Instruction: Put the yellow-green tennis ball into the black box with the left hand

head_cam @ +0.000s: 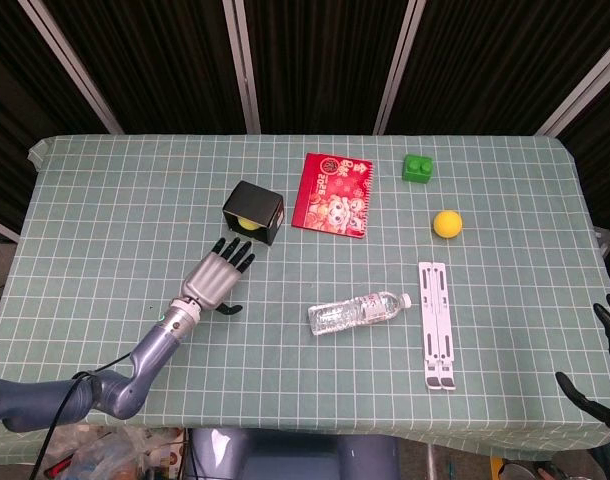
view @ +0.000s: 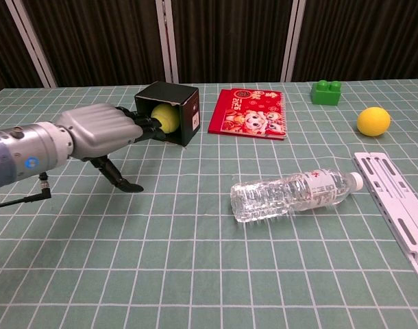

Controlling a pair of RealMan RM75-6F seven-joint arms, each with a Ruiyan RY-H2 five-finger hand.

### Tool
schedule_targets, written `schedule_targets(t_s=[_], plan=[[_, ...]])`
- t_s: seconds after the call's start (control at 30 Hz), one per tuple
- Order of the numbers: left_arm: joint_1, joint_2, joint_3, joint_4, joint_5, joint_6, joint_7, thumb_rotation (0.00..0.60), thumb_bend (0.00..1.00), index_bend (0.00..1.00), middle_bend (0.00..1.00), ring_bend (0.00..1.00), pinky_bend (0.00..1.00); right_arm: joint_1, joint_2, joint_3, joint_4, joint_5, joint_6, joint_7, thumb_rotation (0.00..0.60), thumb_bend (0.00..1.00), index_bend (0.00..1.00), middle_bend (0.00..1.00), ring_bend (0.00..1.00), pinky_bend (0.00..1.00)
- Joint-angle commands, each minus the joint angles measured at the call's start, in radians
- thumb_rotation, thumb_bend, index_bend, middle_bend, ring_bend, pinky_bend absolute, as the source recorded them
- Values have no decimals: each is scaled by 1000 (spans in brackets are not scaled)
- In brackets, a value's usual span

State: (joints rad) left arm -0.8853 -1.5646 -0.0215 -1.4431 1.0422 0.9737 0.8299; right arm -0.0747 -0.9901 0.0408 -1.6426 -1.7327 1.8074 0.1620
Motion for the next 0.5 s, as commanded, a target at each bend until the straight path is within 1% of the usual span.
schedule_targets(t_s=[0.03, 0.13, 0.2, 0.23, 0.3, 0.33, 0.37, 0.43, 0.5], plan=[[100, 124, 62, -173, 108, 124, -93, 237, 92, 8, 11, 0, 128, 1, 1, 0, -1, 11, -11, -5, 600, 235, 0, 0, 0, 0], [183, 212, 113, -317, 155, 225, -127, 234, 58, 0, 11, 0, 128, 6, 3, 1, -5, 38, -38, -18, 600, 235, 0, 0, 0, 0], [278, 275, 182, -418, 239, 340, -184, 246, 46, 0, 10, 0, 128, 21, -8, 18, -3, 59, -55, -15, 600, 235, 0, 0, 0, 0], [324, 294, 217, -438, 292, 395, -214, 250, 44, 0, 9, 0, 127, 28, -18, 26, 4, 70, -62, -11, 600, 235, 0, 0, 0, 0], [423, 309, 275, -437, 390, 520, -275, 241, 38, 0, 6, 0, 121, 40, -29, 31, 14, 95, -94, -6, 600, 235, 0, 0, 0, 0], [473, 305, 294, -419, 438, 588, -309, 233, 28, 0, 5, 0, 109, 46, -33, 32, 16, 103, -107, -4, 600, 234, 0, 0, 0, 0], [517, 298, 306, -392, 480, 649, -339, 221, 18, 0, 3, 0, 93, 50, -35, 34, 18, 111, -116, -4, 600, 234, 0, 0, 0, 0], [585, 285, 321, -333, 551, 737, -382, 200, 2, 0, 0, 0, 62, 58, -48, 46, 22, 123, -121, 0, 600, 235, 0, 0, 0, 0], [612, 287, 327, -292, 602, 770, -413, 191, 1, 0, 0, 0, 54, 64, -69, 63, 35, 129, -106, 22, 600, 235, 0, 0, 0, 0]])
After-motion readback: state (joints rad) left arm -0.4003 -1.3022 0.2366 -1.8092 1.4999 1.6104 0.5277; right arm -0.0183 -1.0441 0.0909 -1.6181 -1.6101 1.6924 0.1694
